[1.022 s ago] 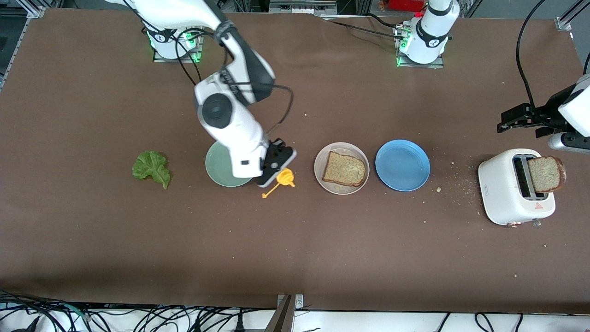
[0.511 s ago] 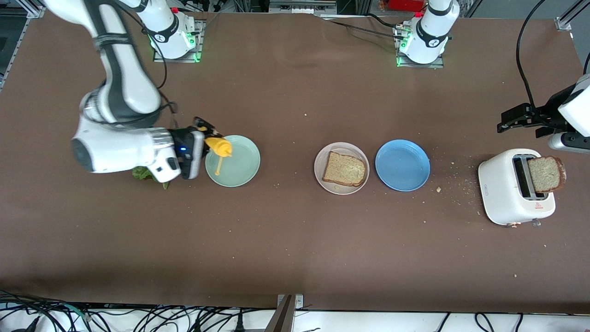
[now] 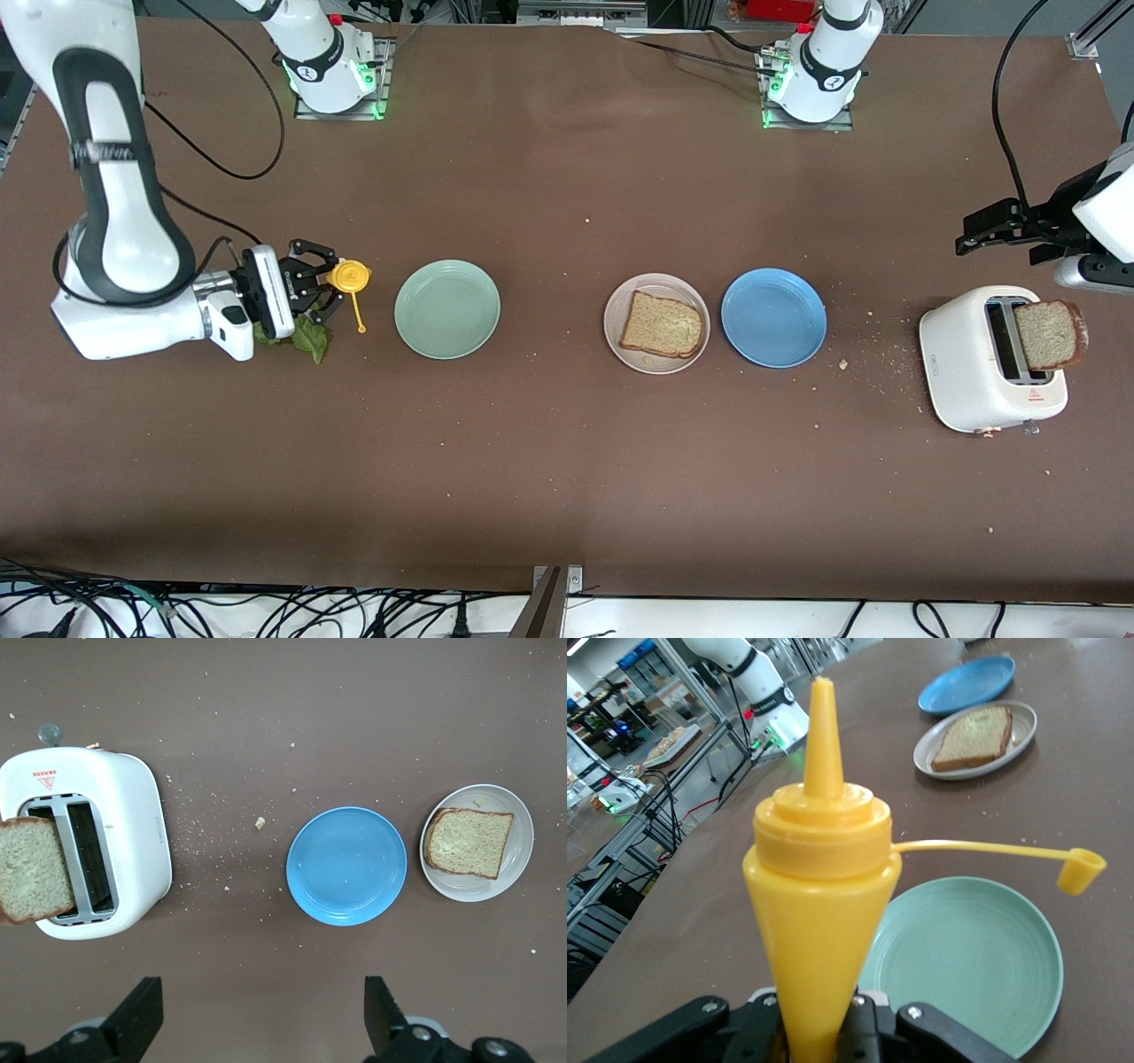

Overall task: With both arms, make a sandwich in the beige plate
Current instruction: 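Lower the yellow bottle beside the lettuce leaf and open the right gripper, then reach the right gripper down to the green lettuce leaf, then grasp the lettuce leaf with the right gripper and lift it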

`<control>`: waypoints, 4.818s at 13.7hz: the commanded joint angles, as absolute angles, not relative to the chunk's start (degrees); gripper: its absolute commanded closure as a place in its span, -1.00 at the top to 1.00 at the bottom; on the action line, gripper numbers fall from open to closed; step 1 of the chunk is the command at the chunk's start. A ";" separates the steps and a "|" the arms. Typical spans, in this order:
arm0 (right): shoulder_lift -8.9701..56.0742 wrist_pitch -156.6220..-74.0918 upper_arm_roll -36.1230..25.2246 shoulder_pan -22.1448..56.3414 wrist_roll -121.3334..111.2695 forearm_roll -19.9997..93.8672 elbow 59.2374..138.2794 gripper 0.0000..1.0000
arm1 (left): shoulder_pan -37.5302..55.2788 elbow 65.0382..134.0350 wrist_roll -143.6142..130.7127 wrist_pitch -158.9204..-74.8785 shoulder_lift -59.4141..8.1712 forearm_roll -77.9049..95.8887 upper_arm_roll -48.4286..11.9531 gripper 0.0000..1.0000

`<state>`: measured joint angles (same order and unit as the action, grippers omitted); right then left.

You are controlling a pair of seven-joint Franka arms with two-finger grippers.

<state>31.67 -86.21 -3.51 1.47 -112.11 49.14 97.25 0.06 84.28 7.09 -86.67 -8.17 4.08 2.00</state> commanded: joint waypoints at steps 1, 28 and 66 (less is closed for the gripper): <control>35.76 -84.38 -3.69 -0.52 -123.02 53.52 96.33 -0.71 | -0.09 84.90 7.03 -85.96 -7.47 4.92 2.02 1.00; 37.99 -91.66 -3.87 -6.15 -110.17 41.70 86.49 1.00 | -0.61 83.67 6.94 -84.73 -8.26 3.96 2.28 1.00; 31.02 -138.87 -1.49 2.90 -0.18 -5.27 113.38 -0.65 | -1.85 83.58 6.77 -84.73 -8.35 3.87 1.76 1.00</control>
<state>31.11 -137.97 -1.66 2.96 -1.48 -4.42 112.70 -2.15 84.10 7.09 -85.33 -8.30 4.07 1.75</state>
